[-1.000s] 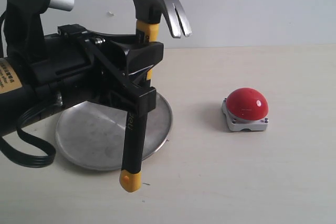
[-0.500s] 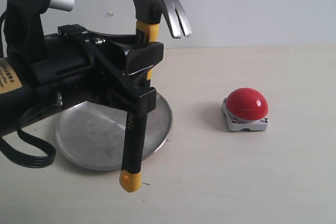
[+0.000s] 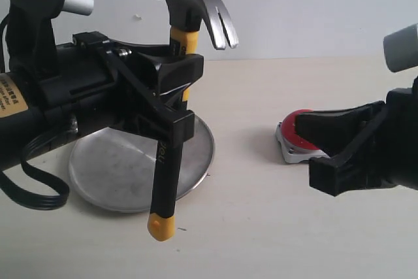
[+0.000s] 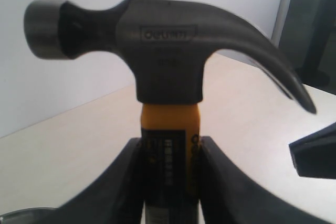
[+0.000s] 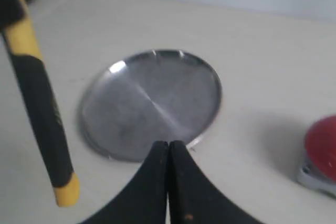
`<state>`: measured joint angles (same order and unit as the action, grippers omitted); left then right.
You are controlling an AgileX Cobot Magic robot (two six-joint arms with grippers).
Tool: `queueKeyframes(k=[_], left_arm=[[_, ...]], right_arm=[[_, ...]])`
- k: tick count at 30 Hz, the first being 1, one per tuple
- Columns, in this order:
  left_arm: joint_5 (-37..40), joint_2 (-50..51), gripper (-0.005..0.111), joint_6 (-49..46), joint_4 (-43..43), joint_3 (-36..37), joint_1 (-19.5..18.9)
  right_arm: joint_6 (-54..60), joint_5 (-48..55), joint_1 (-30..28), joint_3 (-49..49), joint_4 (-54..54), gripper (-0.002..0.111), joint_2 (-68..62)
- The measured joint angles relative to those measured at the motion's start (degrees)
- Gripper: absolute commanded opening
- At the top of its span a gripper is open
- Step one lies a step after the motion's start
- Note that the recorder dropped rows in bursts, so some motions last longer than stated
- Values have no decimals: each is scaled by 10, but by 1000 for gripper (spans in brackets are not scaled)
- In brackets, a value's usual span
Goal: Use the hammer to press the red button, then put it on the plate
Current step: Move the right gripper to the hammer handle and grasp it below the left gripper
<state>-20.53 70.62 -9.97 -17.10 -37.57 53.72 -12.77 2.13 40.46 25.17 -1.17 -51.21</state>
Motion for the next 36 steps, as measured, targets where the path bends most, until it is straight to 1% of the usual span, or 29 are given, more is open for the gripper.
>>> queueKeyframes(k=[2,4,10,13,19,25,28,30,36], left_arm=[[0,0,0,0,0,0,0],[0,0,0,0,0,0,0],[0,0,0,0,0,0,0],[0,0,0,0,0,0,0],[0,0,0,0,0,0,0],[0,0,0,0,0,0,0],[0,0,0,0,0,0,0],[0,0,0,0,0,0,0],[1,0,0,0,0,0,0]], right_arm=[[2,-57,17,-17,-2,0,2],[2,-145,39,-56,-3,0,3],[2,-319,63,-140,-4,0,3],[-15,-341,67,-152,0,0,3],[-94,-362,67,-153,85,0,-23],[-122,-420,67,-153,116,0,-104],[-122,-473,67,-153,119,1,-147],[-123,-505,67,-153,126,4,-175],[-133,-571,67,-153,151,24,-250]])
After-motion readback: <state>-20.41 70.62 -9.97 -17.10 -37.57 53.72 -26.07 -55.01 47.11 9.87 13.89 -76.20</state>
